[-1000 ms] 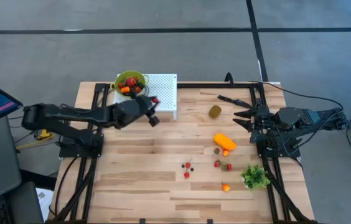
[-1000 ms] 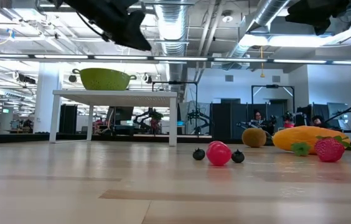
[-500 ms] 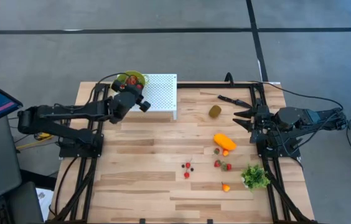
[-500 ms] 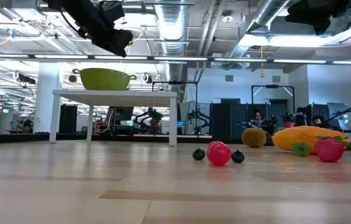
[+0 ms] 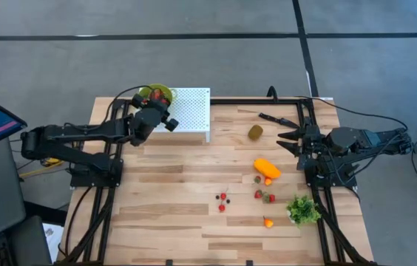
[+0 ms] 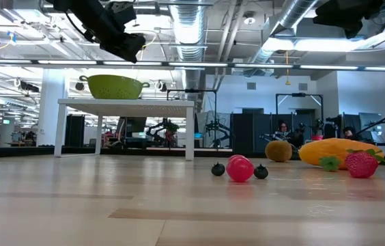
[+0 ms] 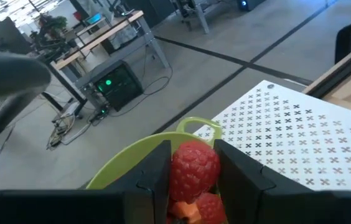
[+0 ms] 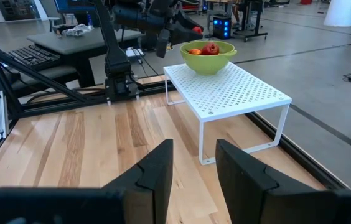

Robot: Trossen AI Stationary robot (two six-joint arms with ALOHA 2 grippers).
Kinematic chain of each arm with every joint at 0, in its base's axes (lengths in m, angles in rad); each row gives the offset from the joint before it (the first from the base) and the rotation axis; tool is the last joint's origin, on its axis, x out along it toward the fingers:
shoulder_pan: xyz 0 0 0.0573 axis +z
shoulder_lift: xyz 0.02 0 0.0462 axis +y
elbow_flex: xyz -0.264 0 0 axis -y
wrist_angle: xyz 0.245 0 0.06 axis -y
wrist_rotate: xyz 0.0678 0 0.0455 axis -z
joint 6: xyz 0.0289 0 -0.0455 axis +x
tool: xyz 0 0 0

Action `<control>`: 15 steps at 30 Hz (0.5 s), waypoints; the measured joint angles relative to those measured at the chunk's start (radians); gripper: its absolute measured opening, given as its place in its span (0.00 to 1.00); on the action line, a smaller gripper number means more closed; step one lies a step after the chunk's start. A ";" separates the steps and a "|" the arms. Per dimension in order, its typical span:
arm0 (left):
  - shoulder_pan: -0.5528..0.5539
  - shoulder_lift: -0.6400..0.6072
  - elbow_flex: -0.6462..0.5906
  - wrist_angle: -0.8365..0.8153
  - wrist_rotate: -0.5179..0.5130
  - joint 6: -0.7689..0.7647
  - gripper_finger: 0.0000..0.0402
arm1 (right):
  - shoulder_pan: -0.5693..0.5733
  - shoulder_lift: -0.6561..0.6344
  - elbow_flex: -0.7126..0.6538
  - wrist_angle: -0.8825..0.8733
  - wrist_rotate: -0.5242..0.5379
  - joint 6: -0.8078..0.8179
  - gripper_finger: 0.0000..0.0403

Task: Pick & Place Fruit
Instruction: Put the raspberry into the green strainer bowl on the shelf, then put the blueberry into the green strainer bowl on the shelf

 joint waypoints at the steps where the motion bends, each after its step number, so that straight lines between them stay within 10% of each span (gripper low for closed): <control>1: 0.001 0.000 0.000 0.000 0.000 0.001 0.26 | 0.000 0.000 0.000 0.000 0.000 0.000 0.29; 15: 0.001 0.000 0.000 0.000 0.008 0.003 0.47 | 0.000 0.000 0.000 0.000 0.000 0.000 0.29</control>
